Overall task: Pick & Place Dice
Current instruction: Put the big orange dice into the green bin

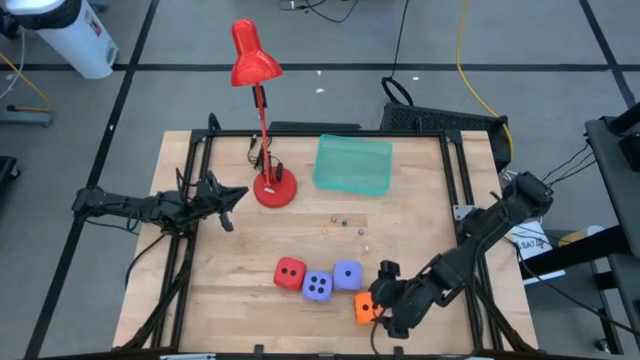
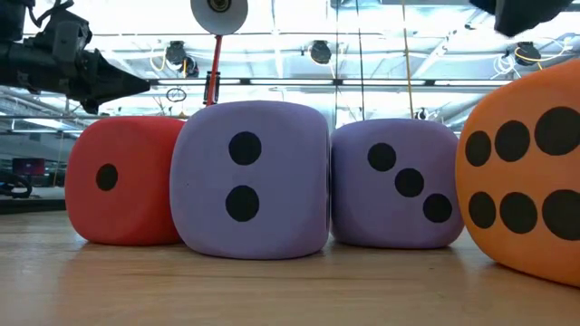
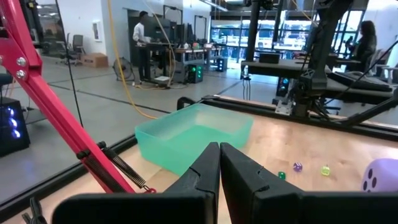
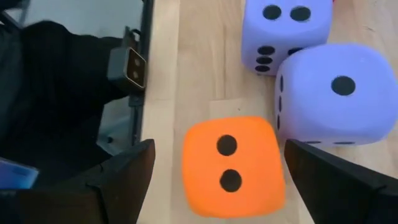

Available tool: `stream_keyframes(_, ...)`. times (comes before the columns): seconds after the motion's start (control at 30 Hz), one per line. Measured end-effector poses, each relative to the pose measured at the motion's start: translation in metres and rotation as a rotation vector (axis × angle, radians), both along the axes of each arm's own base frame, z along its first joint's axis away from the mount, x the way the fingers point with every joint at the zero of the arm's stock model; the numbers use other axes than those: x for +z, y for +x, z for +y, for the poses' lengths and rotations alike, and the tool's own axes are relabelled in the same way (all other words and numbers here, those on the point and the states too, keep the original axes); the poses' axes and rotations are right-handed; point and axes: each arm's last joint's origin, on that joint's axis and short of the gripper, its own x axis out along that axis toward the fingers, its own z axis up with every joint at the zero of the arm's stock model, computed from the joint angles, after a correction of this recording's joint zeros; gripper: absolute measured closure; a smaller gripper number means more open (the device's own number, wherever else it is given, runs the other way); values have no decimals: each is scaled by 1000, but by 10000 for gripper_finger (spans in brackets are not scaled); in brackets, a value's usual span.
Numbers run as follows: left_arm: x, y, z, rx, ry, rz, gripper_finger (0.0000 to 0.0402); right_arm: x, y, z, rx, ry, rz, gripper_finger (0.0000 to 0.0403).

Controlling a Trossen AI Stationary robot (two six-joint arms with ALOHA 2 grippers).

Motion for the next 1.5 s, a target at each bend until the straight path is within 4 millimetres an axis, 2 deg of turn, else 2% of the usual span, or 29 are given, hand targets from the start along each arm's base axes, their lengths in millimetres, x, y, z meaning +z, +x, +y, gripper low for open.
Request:
stream_keyframes(0.33,-2,0,1,40,26,36,380,-30,8,7,19,-104,70,52)
stream_keyframes(0.83,-3,-1,1,55,26,41,380,-54,14,13,69,-135,150,52)
stream_keyframes(1.17,-3,-1,1,55,24,39,380,-58,11,12,85,-139,199,52)
stream_keyframes(1.5,-2,-1,1,54,24,37,380,-36,5,6,118,-49,180,45)
